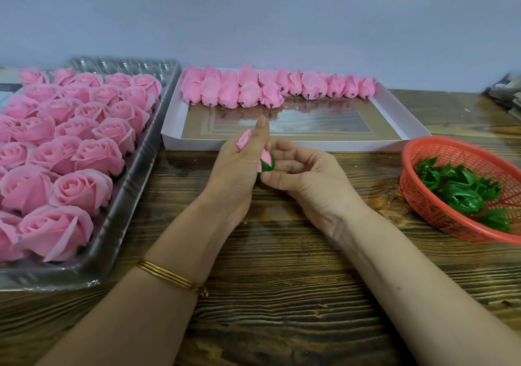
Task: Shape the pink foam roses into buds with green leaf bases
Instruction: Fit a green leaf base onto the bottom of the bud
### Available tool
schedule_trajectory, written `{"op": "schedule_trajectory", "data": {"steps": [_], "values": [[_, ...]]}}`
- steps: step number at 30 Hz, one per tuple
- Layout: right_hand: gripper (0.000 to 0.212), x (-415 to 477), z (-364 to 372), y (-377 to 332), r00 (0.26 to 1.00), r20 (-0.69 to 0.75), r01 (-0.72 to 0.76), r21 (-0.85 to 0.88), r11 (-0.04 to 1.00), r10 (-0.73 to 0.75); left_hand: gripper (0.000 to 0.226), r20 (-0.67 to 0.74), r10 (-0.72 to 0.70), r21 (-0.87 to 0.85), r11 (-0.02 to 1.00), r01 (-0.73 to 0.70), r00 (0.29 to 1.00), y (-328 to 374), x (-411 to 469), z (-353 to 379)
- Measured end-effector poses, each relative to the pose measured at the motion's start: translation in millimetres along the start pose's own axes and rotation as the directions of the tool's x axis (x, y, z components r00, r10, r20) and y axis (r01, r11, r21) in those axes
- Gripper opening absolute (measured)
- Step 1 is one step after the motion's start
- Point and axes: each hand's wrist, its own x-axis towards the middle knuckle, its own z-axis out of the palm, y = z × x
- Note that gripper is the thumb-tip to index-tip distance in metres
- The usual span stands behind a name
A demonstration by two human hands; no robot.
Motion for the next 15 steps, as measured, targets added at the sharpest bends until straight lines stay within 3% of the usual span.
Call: {"op": "schedule_trajectory", "data": {"steps": [8,15], "values": [[0.035,1.6,-4.6,-6.3,0.991,0.062,-0.129,0.162,0.978,0.12,0.044,0.01,0.014,0.0,1.0,-0.014,1.0,-5.8,6.1,-5.9],[0.02,0.3,-5.4,-6.6,0.987,0.062,-0.155,0.076,0.985,0.151,0.044,0.012,0.031,-0.024,0.999,-0.03,0.999,-8.9,8.2,-6.6]]}}
